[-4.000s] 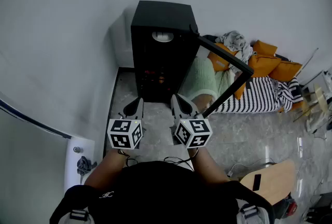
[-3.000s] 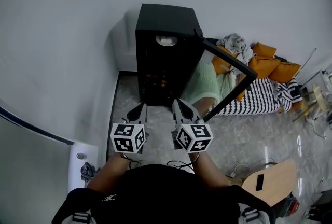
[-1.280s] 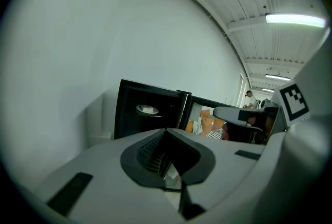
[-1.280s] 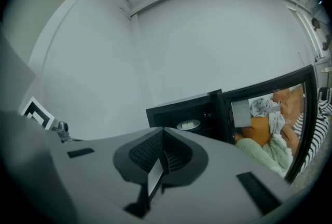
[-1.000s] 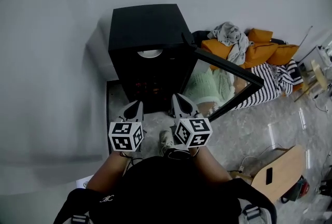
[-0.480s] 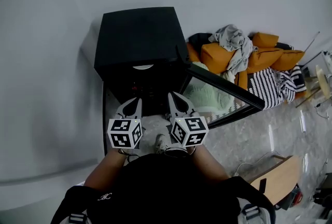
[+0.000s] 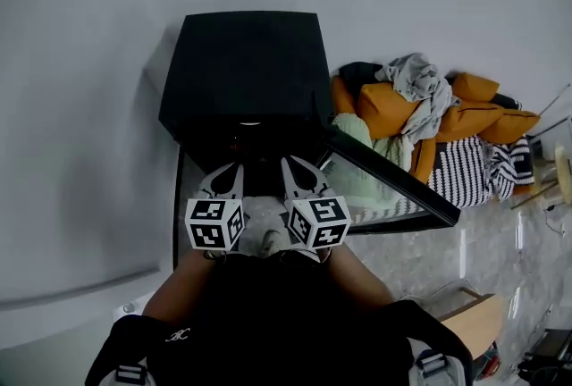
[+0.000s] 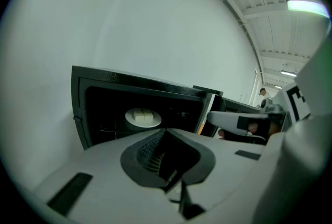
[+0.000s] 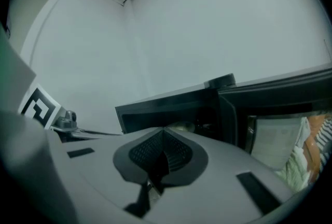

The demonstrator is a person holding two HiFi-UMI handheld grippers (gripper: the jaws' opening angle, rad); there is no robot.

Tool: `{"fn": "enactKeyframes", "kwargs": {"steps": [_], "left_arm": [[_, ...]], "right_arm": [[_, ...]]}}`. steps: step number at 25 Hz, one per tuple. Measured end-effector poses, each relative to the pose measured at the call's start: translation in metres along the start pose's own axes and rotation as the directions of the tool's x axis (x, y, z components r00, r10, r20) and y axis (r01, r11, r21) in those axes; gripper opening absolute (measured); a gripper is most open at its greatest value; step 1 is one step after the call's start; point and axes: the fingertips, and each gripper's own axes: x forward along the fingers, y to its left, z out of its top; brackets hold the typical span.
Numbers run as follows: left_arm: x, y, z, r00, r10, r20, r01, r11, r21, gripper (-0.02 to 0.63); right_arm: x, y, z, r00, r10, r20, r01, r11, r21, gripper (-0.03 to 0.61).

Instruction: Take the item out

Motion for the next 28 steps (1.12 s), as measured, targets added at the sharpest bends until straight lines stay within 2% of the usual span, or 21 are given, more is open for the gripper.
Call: {"fn": "enactKeyframes", "kwargs": {"steps": [8, 12, 16, 20, 22, 25, 28], "left_arm": [[0.011, 0.025, -0.004, 0.999, 0.037, -0.022, -0.037, 0.999, 0.015, 0.008], [0.017, 0.038, -0.006, 0.999, 0.032, -0.043, -0.031, 0.999, 0.017, 0.008], [0.027, 0.049, -0.008, 0.999, -0.003, -0.053, 0.002, 1.000, -0.021, 0.008], [0.040, 0.063, -0.016, 0.998, -0.006, -0.056, 0.001, 0.996, -0.091, 0.008], [0.047, 0.068, -0.019, 0.998, -0.007, -0.059, 0.001, 0.995, -0.096, 0.009], [0.055, 0.075, -0.020, 0.999, 0.021, -0.048, -0.023, 0.999, -0.048, 0.009], [0.064, 0.082, -0.019, 0.997, 0.071, -0.017, -0.069, 0.993, 0.093, 0.011]], "right_arm": [[0.029, 0.000, -0.006, 1.000, -0.005, -0.024, 0.005, 1.000, 0.009, 0.008], [0.041, 0.004, -0.005, 0.999, -0.021, -0.034, 0.021, 1.000, 0.006, 0.008], [0.049, 0.008, 0.001, 0.998, -0.051, -0.029, 0.051, 0.999, 0.005, 0.008], [0.051, 0.010, 0.000, 0.996, -0.076, -0.039, 0.076, 0.997, -0.008, 0.008], [0.052, 0.008, 0.000, 0.995, -0.091, -0.043, 0.090, 0.996, -0.012, 0.008], [0.052, 0.004, -0.002, 0.992, -0.116, -0.049, 0.115, 0.993, -0.012, 0.008], [0.053, 0.001, -0.003, 0.989, -0.137, -0.053, 0.136, 0.991, -0.013, 0.008]]}}
